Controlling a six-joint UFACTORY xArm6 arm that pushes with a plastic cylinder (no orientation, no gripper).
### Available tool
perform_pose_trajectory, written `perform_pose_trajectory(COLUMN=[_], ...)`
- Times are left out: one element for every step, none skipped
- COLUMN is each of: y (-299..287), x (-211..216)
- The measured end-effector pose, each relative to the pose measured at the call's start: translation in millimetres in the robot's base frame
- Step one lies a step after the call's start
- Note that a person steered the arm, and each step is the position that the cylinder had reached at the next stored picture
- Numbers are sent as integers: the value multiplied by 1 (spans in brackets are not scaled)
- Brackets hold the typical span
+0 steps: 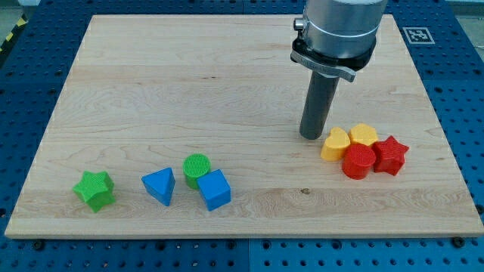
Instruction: Push the green circle along with the blue cube a bit up
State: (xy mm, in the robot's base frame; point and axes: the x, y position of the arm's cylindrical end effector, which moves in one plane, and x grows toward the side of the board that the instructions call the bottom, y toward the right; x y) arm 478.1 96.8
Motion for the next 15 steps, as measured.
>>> perform_pose_trajectory(y=[-1,-25,-43,-47,-53,-101,-122,-134,-165,-166,-162,-150,-136,-135,-135], x=[0,2,31,74,119,139,140,140,140,140,140,139,129,121,120])
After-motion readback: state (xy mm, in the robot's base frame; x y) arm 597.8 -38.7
